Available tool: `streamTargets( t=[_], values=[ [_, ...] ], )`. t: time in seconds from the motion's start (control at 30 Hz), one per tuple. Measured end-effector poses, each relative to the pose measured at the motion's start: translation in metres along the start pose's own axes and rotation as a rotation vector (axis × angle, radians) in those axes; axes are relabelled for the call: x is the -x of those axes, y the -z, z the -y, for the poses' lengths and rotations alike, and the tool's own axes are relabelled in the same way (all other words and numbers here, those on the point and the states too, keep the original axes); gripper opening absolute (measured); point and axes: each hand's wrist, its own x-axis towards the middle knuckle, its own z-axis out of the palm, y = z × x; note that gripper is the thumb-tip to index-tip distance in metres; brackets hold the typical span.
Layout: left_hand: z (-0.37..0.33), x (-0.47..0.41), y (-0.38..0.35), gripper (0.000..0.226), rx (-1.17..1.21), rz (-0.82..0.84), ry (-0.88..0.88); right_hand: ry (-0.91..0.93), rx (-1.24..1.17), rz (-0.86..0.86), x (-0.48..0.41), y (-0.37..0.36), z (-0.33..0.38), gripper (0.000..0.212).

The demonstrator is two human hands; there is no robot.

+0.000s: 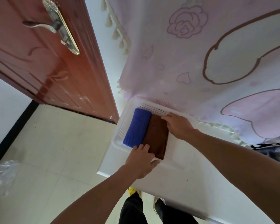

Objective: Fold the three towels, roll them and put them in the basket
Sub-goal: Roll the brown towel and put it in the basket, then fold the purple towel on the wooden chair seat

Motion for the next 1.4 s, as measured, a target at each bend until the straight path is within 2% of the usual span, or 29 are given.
streamTargets(
  t=[0.13,0.23,0.37,0.5,0.6,0.7,0.83,1.03,1.2,1.4],
  values=[
    [-0.002,0.028,0.012,0.036,0.008,-0.274,0.002,-0.016,-0.007,0.006,0.014,0.019,0.004,0.035],
    [0.008,0.050,0.018,0.030,0.046,-0.402,0.137,0.086,-0.011,-0.041,0.013,0.032,0.024,0.034],
    [0.016,0.116,-0.002,0.032,0.146,-0.348,0.595,0.389,0.010,-0.101,0.031,0.033,0.084,0.032],
    [0.007,0.212,-0.043,0.029,0.215,-0.248,0.885,0.634,0.101,-0.036,0.068,0.013,0.159,0.030],
    [-0.014,0.312,-0.080,0.030,0.280,-0.254,1.112,0.894,0.157,0.048,0.111,-0.009,0.242,0.032],
    [-0.049,0.415,-0.123,0.032,0.383,-0.285,1.359,1.149,0.219,0.111,0.175,-0.037,0.333,0.031],
    [-0.101,0.529,-0.186,0.033,0.484,-0.336,1.603,1.413,0.306,0.183,0.273,-0.080,0.438,0.033],
    [-0.192,0.680,-0.289,0.031,0.647,-0.371,1.871,1.713,0.412,0.240,0.443,-0.169,0.573,0.035],
    [-0.284,0.809,-0.376,0.030,0.760,-0.368,2.072,1.914,0.523,0.328,0.614,-0.246,0.654,0.038],
    [-0.354,0.909,-0.452,0.029,0.878,-0.417,2.289,2.163,0.619,0.346,0.758,-0.307,0.731,0.036]
  ],
)
